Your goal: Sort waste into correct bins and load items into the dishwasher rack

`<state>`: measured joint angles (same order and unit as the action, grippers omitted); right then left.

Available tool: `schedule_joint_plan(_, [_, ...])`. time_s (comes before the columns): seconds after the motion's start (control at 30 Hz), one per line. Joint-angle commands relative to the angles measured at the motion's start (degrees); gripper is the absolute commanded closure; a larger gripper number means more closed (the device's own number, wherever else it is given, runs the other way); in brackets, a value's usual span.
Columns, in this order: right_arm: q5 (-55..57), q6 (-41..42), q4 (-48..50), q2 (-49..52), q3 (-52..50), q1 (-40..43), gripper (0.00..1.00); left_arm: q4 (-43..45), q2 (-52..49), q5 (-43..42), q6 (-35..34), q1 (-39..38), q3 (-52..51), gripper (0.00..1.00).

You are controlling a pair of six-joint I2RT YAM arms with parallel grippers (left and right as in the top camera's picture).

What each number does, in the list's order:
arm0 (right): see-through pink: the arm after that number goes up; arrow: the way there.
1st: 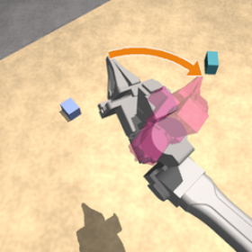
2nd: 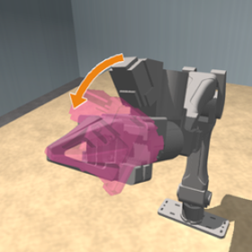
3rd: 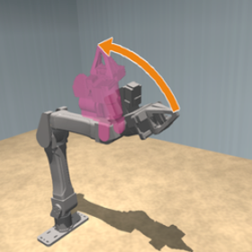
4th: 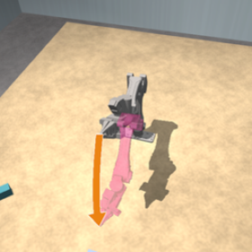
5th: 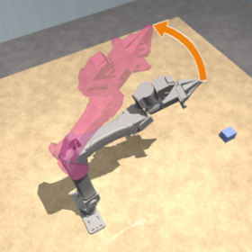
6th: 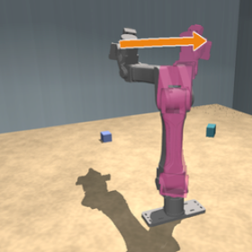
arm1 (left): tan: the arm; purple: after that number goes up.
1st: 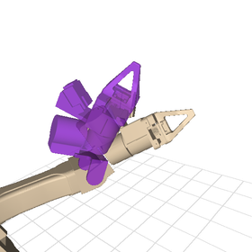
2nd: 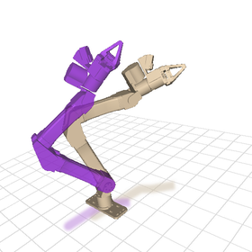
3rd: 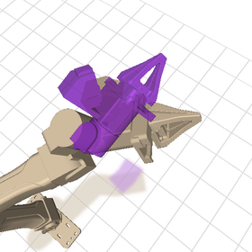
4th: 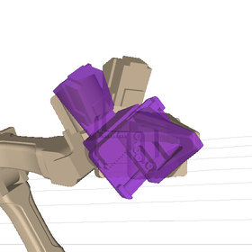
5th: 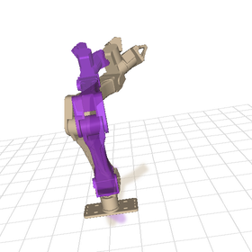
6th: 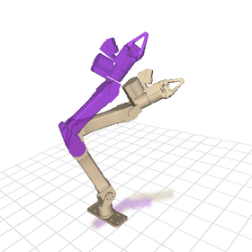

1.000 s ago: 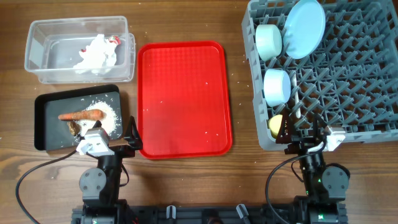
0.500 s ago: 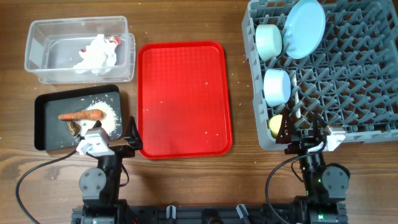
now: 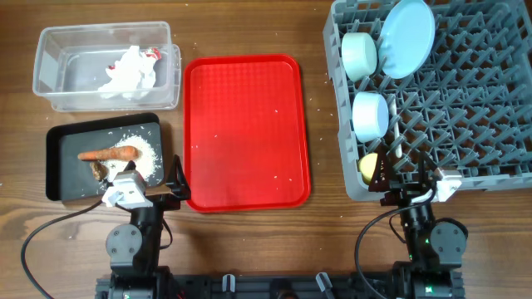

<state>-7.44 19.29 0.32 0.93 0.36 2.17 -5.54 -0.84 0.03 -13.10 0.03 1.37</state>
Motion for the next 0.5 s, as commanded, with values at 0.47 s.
schedule_joint_plan(0.47, [0.6, 0.4, 0.3, -0.5, -0.1, -0.3, 0.0, 0.2, 0.7, -0.9, 1.1, -0.3, -0.5, 0.0])
